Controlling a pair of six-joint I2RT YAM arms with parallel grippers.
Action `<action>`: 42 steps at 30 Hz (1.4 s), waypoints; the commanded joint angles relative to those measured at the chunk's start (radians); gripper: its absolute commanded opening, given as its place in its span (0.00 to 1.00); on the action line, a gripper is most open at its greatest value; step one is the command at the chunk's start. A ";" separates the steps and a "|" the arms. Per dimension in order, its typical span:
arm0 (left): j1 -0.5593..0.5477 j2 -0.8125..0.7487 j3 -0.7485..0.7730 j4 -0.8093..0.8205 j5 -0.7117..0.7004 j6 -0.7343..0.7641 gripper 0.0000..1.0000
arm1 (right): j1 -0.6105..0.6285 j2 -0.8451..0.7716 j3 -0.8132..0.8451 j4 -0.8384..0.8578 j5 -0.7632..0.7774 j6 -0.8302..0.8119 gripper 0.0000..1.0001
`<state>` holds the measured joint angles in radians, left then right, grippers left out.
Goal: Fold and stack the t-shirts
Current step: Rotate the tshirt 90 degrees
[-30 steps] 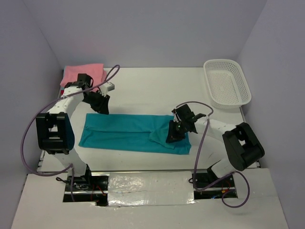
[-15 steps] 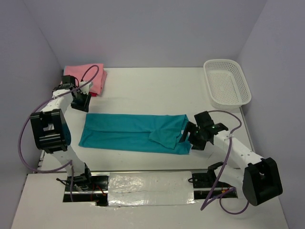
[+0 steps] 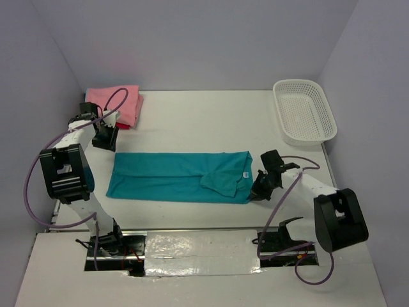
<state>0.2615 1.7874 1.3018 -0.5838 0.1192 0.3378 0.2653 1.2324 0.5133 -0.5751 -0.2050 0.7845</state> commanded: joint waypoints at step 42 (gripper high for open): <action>0.073 -0.529 -0.092 -0.284 -0.013 -0.040 0.51 | 0.629 0.269 0.403 0.568 0.088 0.425 0.97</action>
<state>0.3317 1.3090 1.1870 -0.8146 0.1558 0.3302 0.8124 1.4128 0.9970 -0.2600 -0.1509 0.9237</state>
